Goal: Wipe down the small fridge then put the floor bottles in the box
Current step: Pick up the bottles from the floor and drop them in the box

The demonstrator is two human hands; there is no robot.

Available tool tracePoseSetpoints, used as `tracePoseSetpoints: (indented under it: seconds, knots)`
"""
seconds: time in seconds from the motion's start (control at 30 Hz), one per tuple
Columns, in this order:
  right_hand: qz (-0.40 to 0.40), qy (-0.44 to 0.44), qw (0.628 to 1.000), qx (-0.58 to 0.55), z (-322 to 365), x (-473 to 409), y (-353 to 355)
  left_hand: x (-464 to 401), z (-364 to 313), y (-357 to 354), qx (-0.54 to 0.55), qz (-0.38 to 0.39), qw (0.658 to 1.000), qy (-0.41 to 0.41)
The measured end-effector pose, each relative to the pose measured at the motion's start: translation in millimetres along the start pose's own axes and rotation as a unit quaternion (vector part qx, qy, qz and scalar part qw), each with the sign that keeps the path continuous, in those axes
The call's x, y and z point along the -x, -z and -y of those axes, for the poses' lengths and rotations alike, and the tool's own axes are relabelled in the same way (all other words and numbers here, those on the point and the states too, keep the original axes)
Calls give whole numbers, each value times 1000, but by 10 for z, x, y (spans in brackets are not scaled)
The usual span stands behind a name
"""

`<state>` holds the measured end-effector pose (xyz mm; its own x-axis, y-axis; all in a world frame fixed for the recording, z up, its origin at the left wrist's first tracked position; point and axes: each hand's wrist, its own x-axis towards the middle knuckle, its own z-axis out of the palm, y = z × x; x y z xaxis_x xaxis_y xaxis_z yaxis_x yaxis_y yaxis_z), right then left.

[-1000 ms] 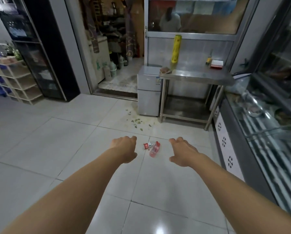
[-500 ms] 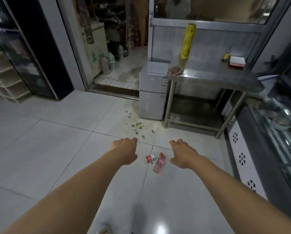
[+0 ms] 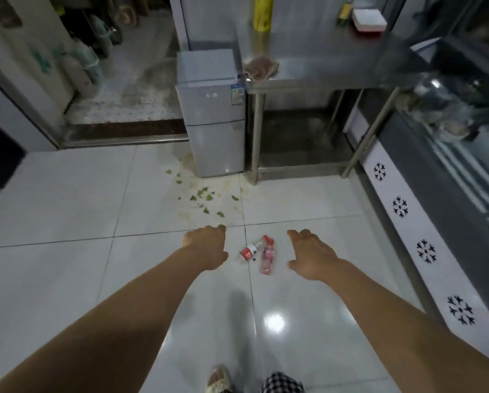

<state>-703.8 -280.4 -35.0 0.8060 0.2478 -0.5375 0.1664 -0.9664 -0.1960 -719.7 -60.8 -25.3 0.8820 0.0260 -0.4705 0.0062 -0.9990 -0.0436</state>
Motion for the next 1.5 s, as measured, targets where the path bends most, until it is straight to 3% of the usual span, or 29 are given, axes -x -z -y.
tracePoseSetpoints:
  seconds: [0.5,0.73,1.0,1.27,1.5]
  knots:
    - [78,-105,989,-76,-450,-2090,-542,-2321,-95,-584,25,67,996,-58]
    - [86,-134,982,-101,-734,-3070,-1251,-3353,-177,-1432,41,123,989,-68]
    - [103,-187,962,-169,-960,-4162,-2727,-4541,-257,-2940,24,154,984,-88]
    - [41,-239,942,-233,-1153,-5021,-4152,-5396,-376,-4383,59,149,984,-82]
    - [-50,-289,930,-220,-1324,-5490,-4914,-5712,-466,-5170,102,102,987,-65]
